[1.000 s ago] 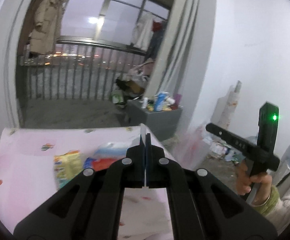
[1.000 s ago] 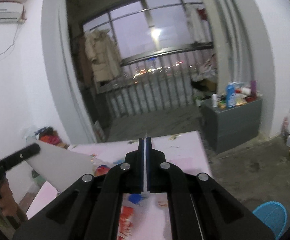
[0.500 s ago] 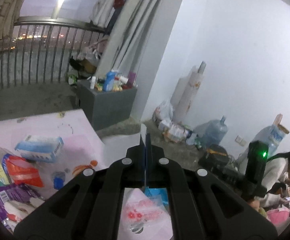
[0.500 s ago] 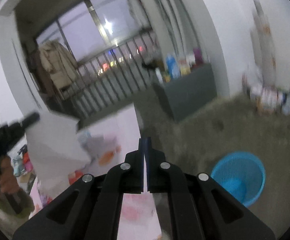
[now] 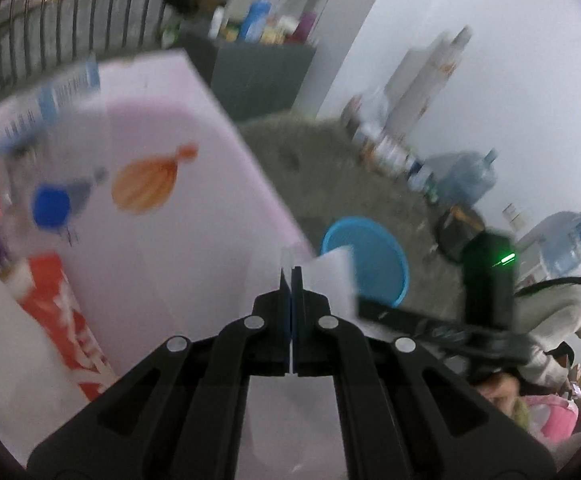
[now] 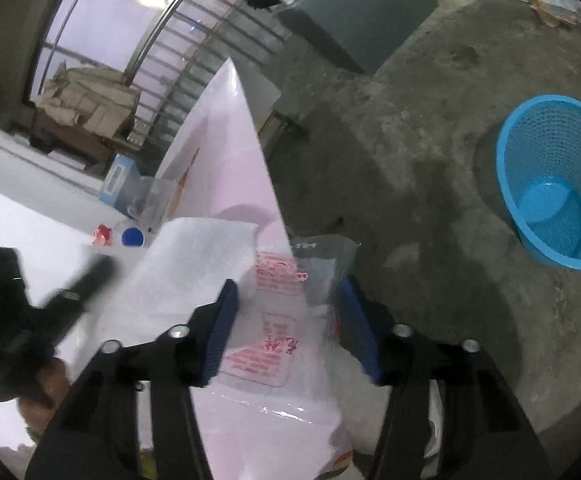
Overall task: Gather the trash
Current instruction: 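Carry the tissue and plastic packaging in both grippers over the blue wastebasket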
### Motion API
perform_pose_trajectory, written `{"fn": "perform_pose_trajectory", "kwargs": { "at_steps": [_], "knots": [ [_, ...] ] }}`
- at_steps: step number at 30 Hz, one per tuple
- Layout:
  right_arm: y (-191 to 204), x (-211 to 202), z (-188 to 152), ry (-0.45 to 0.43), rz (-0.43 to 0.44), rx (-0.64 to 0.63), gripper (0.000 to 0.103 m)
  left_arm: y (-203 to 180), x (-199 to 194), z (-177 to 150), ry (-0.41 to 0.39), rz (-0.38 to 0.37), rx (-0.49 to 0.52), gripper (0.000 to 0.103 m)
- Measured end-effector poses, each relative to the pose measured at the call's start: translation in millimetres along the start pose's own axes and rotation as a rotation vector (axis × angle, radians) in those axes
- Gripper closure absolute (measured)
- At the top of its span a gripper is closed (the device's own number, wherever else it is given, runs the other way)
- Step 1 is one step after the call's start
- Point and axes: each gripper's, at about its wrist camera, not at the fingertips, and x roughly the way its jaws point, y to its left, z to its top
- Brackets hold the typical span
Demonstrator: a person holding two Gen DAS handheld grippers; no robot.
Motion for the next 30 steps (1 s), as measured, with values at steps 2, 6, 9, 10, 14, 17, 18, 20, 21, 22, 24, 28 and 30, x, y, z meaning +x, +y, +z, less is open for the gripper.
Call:
{"fn": "perform_pose_trajectory", "kwargs": {
  "at_steps": [2,6,9,10,14,17,18,20,21,22,24,28,30],
  "knots": [
    [4,-4,-5,-0.013,-0.014,-0.023,0.067,6,12,-5,0.021,0.024,-0.005,0.103],
    [7,-10,-3,-0.029,-0.037,-0.038,0.09,15,27,-7,0.058,0.03,-0.019,0.103],
    [-2,-23,0,-0.071,-0.035,-0.014,0.093,11,29,-5,0.06,0.019,-0.021,0.103],
    [-4,-28,2,-0.08,-0.03,-0.005,0.093,8,30,-3,0.059,0.014,-0.02,0.103],
    [-23,-46,6,-0.121,0.001,0.051,0.095,-8,27,5,0.053,-0.005,0.002,0.103],
    [-38,-65,11,-0.161,0.008,0.089,0.097,-31,35,17,0.066,-0.037,0.023,0.103],
    [-45,-75,14,-0.184,0.007,0.104,0.097,-40,39,21,0.072,-0.053,0.031,0.103],
    [-55,-88,20,-0.219,-0.005,0.122,0.097,-64,53,35,0.083,-0.08,0.067,0.103],
    [-63,-98,25,-0.244,-0.023,0.134,0.097,-75,59,41,0.089,-0.088,0.087,0.103],
    [-69,-104,28,-0.262,-0.035,0.143,0.097,-91,70,49,0.101,-0.104,0.112,0.103],
    [-84,-120,38,-0.302,-0.069,0.167,0.097,-113,90,61,0.126,-0.127,0.137,0.103],
    [-112,-139,53,-0.359,-0.171,0.196,0.097,-161,145,82,0.192,-0.141,0.201,0.103],
    [-130,-142,63,-0.374,-0.263,0.208,0.097,-179,173,86,0.21,-0.123,0.241,0.103]
  ]
}}
